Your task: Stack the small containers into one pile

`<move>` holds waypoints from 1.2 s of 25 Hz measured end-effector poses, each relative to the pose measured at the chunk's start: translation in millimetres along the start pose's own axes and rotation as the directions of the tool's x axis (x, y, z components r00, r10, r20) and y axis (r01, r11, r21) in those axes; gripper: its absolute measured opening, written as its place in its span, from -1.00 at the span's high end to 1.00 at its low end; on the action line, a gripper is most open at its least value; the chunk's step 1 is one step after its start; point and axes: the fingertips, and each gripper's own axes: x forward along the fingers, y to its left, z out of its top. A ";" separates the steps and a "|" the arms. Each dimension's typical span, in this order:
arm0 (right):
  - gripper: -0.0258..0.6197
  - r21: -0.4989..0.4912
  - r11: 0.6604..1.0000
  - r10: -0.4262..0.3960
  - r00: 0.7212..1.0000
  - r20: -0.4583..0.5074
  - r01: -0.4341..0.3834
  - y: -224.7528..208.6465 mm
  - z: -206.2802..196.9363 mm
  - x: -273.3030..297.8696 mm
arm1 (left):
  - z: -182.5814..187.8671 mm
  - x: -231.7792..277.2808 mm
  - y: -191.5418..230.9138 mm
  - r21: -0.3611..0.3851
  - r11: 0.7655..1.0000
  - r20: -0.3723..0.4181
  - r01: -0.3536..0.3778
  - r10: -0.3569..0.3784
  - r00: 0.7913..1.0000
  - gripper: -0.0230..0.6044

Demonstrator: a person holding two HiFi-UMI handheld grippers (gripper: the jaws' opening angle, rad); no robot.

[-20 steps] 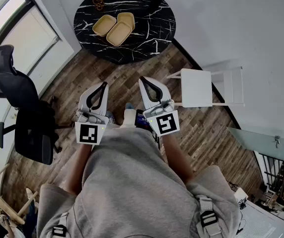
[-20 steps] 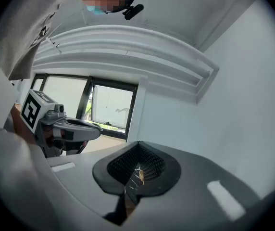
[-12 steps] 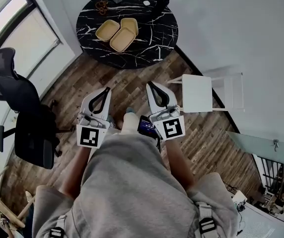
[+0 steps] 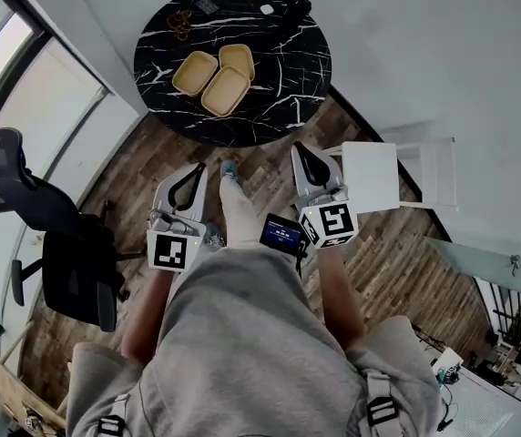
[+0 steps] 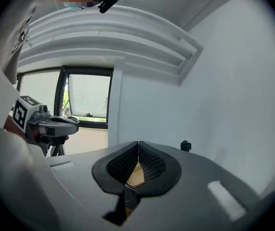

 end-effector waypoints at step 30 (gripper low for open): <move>0.50 0.241 0.866 0.489 0.641 -0.591 -0.439 -82.0 -226.8 319.8 | -58.9 233.2 130.3 0.019 0.997 -0.178 -0.074 0.076 0.981 0.93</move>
